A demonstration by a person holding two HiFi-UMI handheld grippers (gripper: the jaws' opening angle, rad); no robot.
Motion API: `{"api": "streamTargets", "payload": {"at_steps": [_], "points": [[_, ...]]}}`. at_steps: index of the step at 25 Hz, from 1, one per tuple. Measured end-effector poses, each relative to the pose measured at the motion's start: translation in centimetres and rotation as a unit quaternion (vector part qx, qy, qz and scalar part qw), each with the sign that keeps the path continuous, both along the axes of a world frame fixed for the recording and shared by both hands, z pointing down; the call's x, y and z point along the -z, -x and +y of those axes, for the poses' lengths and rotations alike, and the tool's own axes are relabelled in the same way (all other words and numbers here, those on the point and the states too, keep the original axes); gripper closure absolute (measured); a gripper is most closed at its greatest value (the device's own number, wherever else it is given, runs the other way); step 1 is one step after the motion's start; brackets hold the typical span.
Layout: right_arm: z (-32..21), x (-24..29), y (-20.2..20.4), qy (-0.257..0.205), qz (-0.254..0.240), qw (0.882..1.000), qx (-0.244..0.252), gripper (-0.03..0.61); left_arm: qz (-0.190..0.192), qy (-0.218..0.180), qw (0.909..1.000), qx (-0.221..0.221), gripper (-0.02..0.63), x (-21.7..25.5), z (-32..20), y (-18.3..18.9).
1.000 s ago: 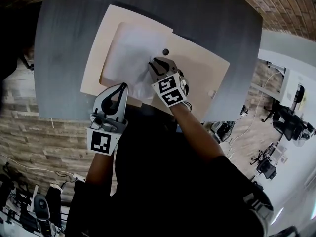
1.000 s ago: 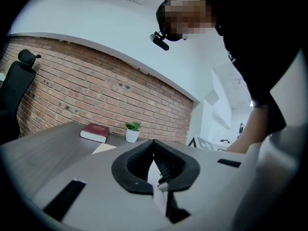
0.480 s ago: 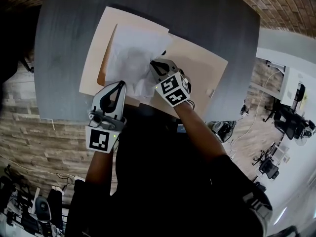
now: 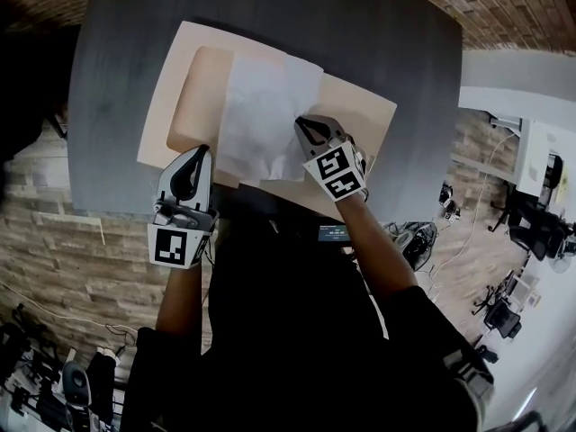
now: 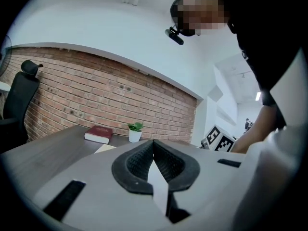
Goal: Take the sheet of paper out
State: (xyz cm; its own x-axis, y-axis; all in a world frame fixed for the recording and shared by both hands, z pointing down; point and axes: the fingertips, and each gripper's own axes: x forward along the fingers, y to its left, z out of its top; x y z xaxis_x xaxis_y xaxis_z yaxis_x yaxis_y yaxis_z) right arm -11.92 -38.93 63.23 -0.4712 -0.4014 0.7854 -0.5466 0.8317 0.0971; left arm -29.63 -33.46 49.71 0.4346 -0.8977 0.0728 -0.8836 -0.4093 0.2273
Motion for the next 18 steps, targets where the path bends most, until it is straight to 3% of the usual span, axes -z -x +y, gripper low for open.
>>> {"api": "streamTargets", "payload": {"at_steps": [6,11,18], "points": [[2.0,3.2,-4.4,-0.037,-0.041,0.998,0.011,0.563,-0.016,-0.020,0.9997,-0.002,0.618,1.9,2.8,-4.3],[3.7,6.7,-8.8,-0.076,-0.077,0.994,0.023,0.563,-0.018,-0.010,0.9996,0.018,0.618,3.0,5.0,-7.8],[7.4,13.1,-12.7,-0.152,-0.141,0.977,0.057,0.563,-0.039,-0.036,0.9974,0.048,0.618,5.9,9.8,-12.0]]}}
